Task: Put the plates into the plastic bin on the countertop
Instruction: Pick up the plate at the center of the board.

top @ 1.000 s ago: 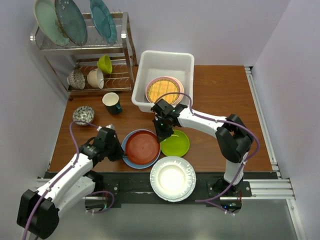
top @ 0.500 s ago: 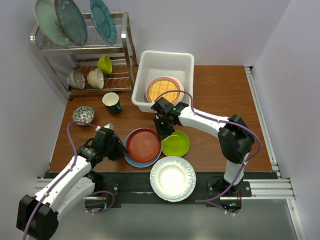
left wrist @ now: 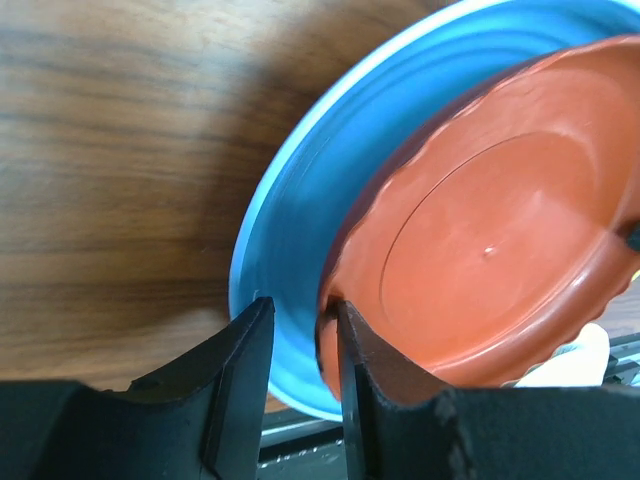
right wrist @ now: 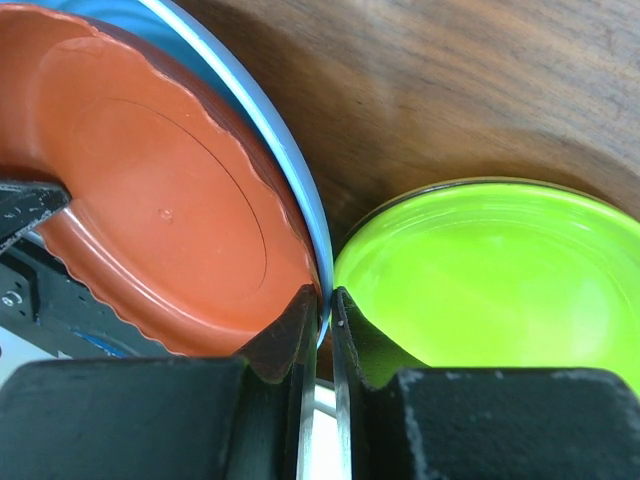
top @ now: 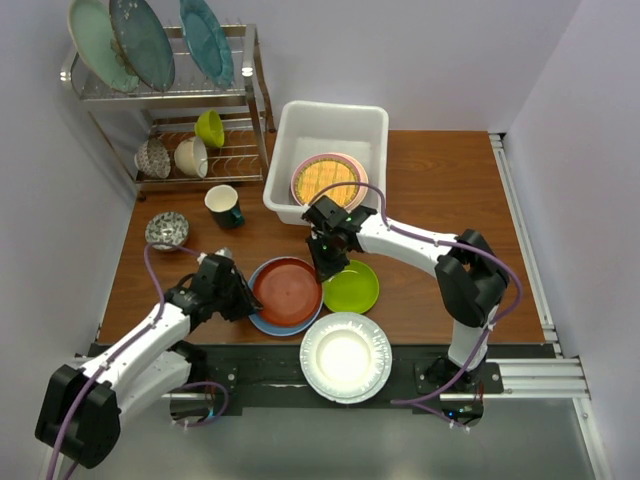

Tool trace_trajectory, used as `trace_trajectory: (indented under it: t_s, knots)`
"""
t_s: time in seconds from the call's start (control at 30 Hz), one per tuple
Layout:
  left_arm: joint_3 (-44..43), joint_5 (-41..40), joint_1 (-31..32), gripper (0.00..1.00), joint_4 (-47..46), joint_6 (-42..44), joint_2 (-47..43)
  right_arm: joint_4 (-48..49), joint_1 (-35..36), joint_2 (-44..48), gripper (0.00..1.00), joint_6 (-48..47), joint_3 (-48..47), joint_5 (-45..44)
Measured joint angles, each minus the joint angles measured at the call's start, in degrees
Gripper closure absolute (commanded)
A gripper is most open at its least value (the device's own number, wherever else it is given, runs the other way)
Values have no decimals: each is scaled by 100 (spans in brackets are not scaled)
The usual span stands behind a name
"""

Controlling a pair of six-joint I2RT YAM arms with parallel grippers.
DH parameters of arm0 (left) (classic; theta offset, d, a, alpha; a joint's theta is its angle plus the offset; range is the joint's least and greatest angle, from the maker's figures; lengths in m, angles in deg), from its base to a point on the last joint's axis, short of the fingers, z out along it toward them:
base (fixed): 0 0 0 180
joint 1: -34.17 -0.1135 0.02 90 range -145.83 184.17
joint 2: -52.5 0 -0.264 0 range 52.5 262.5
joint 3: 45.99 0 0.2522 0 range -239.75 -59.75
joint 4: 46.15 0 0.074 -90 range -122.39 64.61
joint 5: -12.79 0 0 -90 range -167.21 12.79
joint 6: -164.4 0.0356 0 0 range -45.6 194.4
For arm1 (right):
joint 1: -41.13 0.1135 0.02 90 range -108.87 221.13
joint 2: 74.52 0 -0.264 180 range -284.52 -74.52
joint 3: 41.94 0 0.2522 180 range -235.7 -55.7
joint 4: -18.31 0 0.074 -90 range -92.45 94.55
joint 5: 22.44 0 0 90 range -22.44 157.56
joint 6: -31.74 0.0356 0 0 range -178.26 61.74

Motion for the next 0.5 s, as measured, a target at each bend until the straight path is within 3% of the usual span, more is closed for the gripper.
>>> trace_trajectory:
  t_s: [0.03,0.17,0.23,0.37,0.5]
  knots:
    - [17,4,4,67,-83,-2,31,7,0,0,89,0,20,2]
    - [92,55,26,100,-332,-81,103,22,0,0,88,2,105,17]
    - [96,76,28,100,-428,-118,162,26,0,0,84,-2,118,22]
    - [96,59,50,100,-472,-105,179,57,0,74,47,-4,164,85]
    - [66,-22,52,100,-341,-101,-4,72,0,269,38,-59,195,164]
